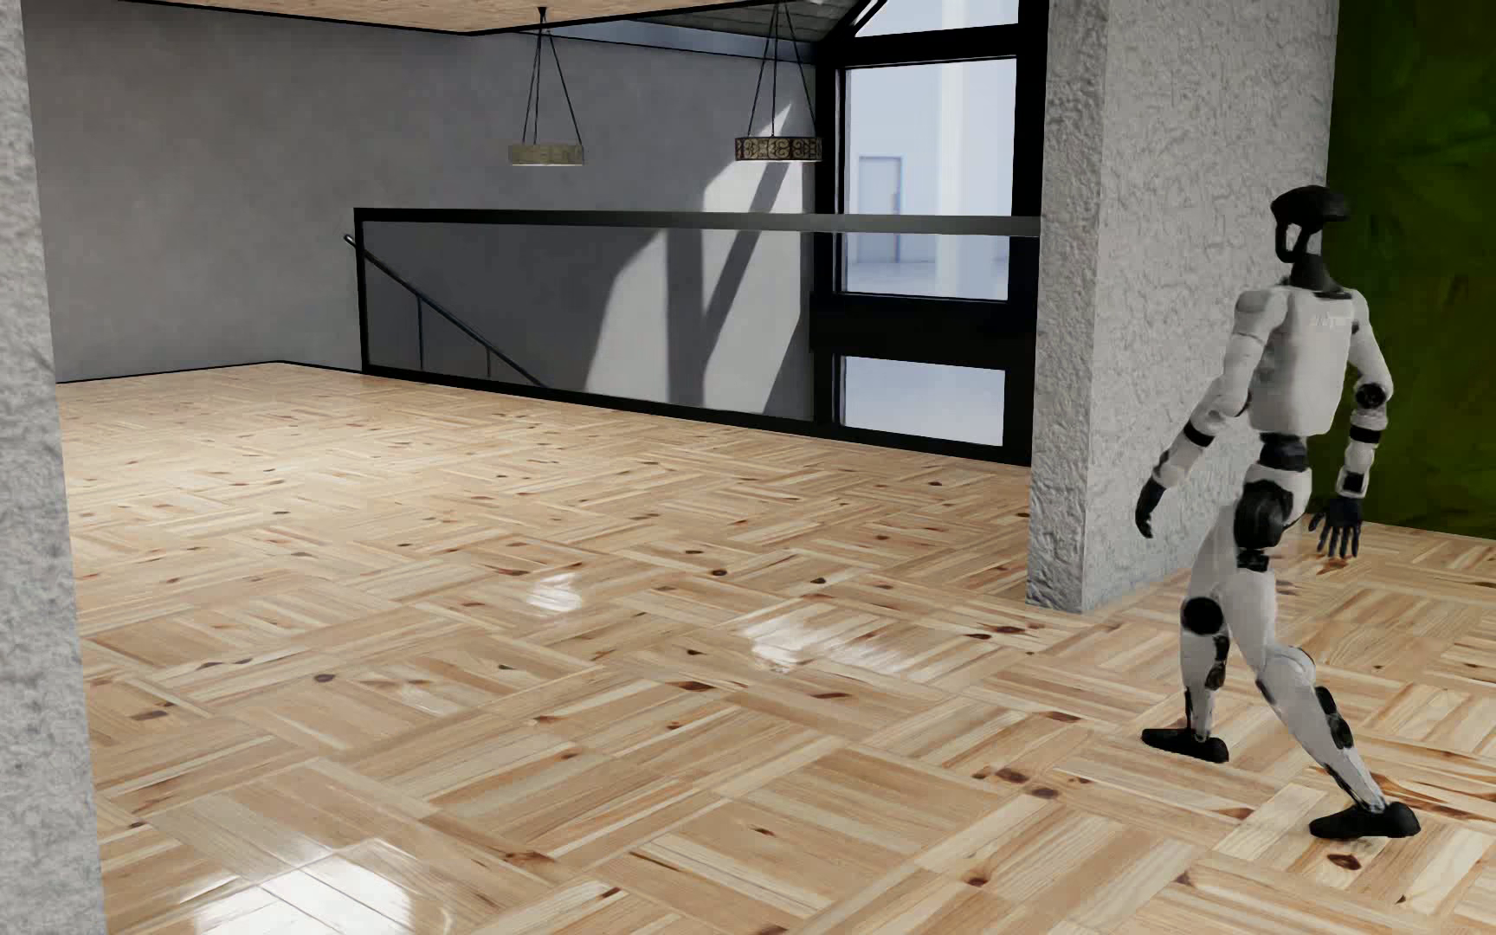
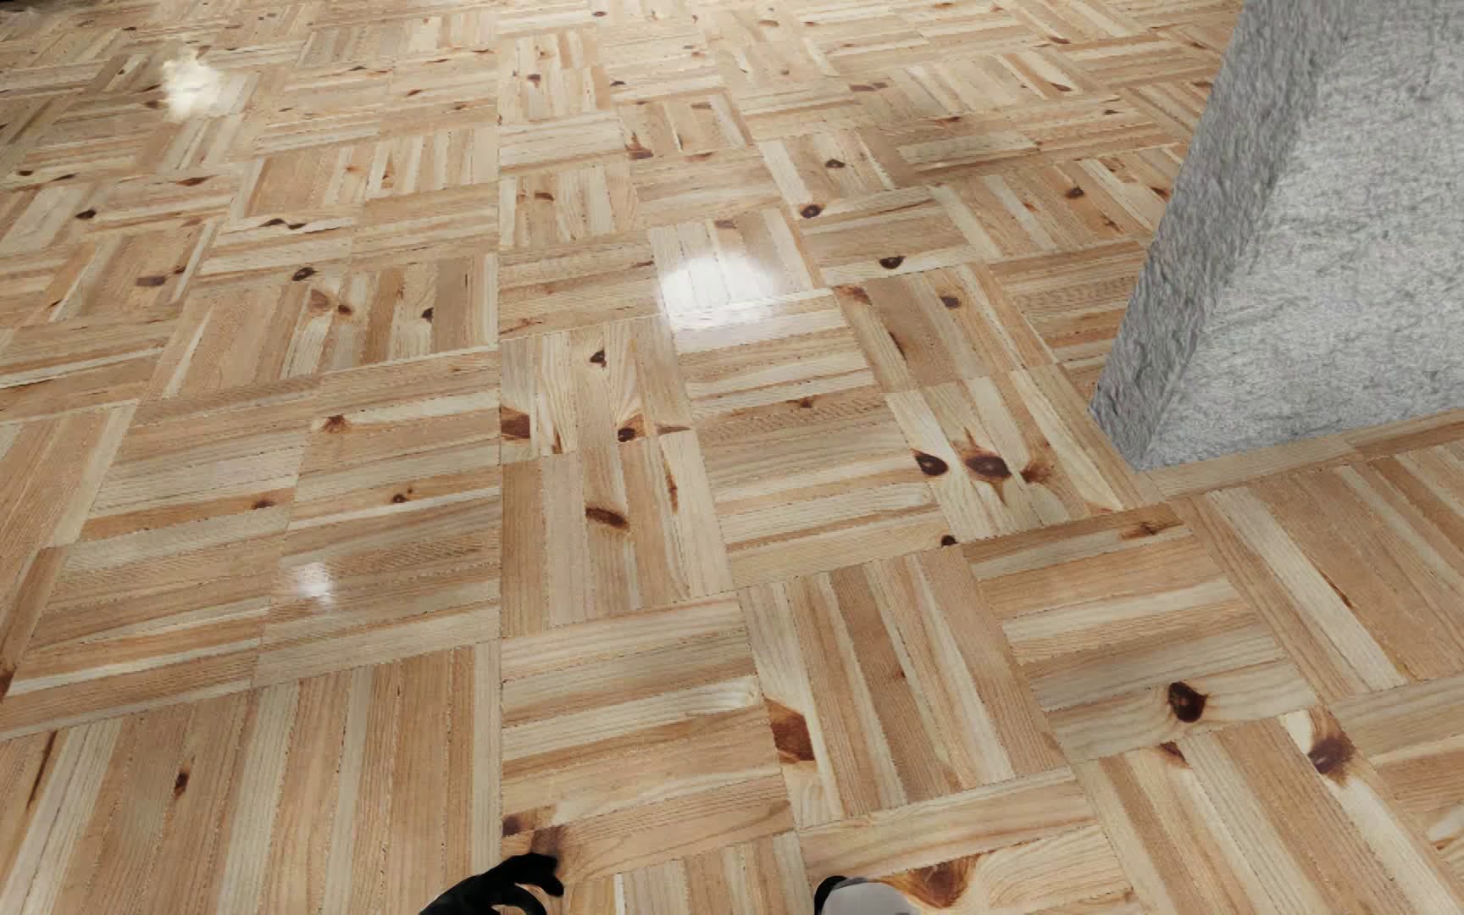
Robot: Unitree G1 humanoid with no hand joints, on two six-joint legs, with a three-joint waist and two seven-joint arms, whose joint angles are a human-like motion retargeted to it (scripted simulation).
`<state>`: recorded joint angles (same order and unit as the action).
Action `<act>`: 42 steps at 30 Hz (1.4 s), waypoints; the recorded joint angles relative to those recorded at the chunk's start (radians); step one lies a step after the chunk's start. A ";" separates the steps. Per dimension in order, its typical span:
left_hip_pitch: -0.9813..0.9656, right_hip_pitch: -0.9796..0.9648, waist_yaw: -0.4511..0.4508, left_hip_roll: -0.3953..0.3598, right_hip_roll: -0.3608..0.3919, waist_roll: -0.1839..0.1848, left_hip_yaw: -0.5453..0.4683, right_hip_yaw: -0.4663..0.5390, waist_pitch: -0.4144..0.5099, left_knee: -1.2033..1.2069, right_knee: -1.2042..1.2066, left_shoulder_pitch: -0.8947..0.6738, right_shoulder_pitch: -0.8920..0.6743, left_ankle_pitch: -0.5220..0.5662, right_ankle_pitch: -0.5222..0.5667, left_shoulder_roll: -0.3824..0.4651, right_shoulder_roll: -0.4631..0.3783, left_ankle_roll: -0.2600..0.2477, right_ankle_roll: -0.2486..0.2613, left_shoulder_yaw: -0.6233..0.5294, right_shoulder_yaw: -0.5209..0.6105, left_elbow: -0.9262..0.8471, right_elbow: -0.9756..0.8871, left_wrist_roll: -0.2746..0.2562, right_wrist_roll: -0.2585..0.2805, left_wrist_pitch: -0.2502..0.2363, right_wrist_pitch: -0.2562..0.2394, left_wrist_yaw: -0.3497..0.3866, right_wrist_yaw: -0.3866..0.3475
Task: Look left
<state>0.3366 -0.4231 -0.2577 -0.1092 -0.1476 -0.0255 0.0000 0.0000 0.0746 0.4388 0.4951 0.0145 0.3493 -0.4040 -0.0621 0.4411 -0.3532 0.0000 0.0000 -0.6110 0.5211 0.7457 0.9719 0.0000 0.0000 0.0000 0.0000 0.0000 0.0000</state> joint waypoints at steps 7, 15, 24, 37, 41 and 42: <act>-0.457 0.268 0.083 0.089 0.146 0.028 0.000 0.000 0.042 1.010 0.203 0.139 -0.050 0.484 -0.109 -0.097 0.015 0.000 0.000 -0.013 -0.020 0.100 -0.024 0.000 0.000 0.000 0.000 0.000 0.000; -0.745 0.722 0.339 0.044 0.153 -0.005 0.000 0.000 -0.003 0.053 0.034 0.318 -0.127 0.163 -0.337 -0.073 -0.041 0.000 0.000 -0.138 -0.174 0.210 -0.248 0.000 0.000 0.000 0.000 0.000 0.000; -0.375 0.188 0.112 -0.119 0.018 0.017 0.000 0.000 0.058 0.114 0.273 0.249 0.019 0.344 -0.140 -0.038 -0.017 0.000 0.000 -0.026 -0.168 0.093 -0.067 0.000 0.000 0.000 0.000 0.000 0.000; -0.697 0.496 0.173 0.081 -0.140 0.086 0.000 0.000 0.037 0.381 0.134 0.246 -0.002 0.505 -0.156 -0.090 -0.060 0.000 0.000 -0.069 -0.192 0.059 -0.130 0.000 0.000 0.000 0.000 0.000 0.000; -0.866 0.687 0.286 0.134 -0.078 0.051 0.000 0.000 0.015 0.128 0.063 0.352 -0.049 0.309 -0.250 -0.061 -0.055 0.000 0.000 -0.115 -0.187 0.161 -0.223 0.000 0.000 0.000 0.000 0.000 0.000; -0.897 0.709 0.333 0.156 -0.075 0.040 0.000 0.000 0.022 0.117 0.069 0.371 -0.081 0.298 -0.277 -0.051 -0.062 0.000 0.000 -0.148 -0.157 0.193 -0.238 0.000 0.000 0.000 0.000 0.000 0.000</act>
<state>-0.5600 0.2854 0.0751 0.0468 -0.2225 0.0144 0.0000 0.0000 0.0966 0.5560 0.5644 0.3855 0.2681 -0.1055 -0.3391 0.3902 -0.4150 0.0000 0.0000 -0.7590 0.3637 0.9392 0.7337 0.0000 0.0000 0.0000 0.0000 0.0000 0.0000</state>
